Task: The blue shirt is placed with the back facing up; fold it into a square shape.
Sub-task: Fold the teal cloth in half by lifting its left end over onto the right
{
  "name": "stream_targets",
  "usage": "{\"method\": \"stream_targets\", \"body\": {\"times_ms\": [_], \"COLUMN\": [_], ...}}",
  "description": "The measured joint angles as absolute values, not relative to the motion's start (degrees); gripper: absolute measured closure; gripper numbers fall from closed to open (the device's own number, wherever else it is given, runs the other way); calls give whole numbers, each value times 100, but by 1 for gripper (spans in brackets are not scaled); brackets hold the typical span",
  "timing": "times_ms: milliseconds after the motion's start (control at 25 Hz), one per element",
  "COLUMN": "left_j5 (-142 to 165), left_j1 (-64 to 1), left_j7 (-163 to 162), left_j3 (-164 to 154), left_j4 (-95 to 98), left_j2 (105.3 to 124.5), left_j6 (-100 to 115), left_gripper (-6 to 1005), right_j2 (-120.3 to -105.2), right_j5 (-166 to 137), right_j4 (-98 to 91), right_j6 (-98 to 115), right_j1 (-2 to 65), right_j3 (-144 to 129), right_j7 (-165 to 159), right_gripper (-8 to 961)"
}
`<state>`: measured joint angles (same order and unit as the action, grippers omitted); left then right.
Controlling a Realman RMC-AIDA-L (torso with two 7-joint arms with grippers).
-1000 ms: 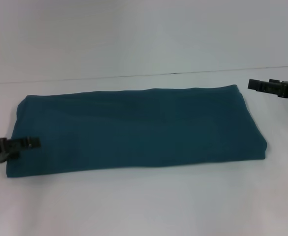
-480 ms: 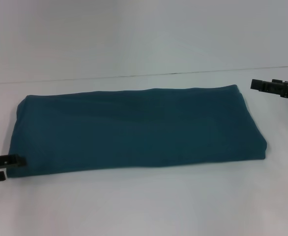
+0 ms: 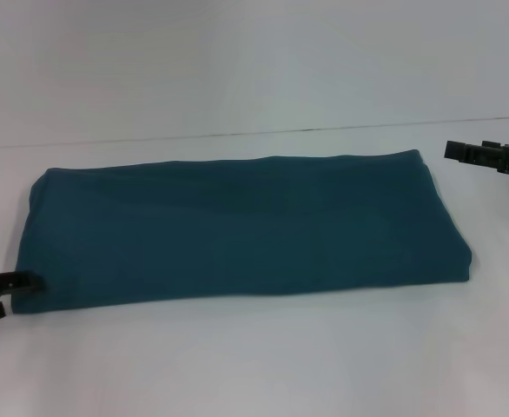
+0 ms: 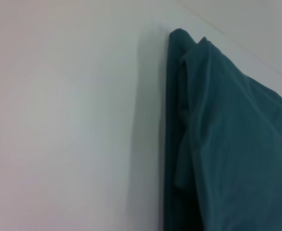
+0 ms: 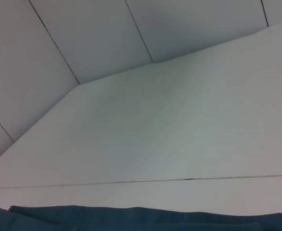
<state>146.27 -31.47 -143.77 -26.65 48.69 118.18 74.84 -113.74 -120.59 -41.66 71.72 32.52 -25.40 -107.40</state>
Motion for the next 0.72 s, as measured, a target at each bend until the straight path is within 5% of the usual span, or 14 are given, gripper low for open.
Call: {"method": "stream_targets", "body": {"times_ms": [720], "left_j5": [14627], "left_j1": [-3281], "left_j7": [-14394], "left_j3": [-2725], "left_j4": [4727], "left_j2": [11822], "left_j6": [7470], "left_gripper": [122], "right_j2": [-11373], "right_j5": [-12059], "right_j4": [-4166], "right_j6": [7172], "right_j1": [3252], "right_j3": [-2540], "right_j7": [-10740], "right_gripper": [23]}}
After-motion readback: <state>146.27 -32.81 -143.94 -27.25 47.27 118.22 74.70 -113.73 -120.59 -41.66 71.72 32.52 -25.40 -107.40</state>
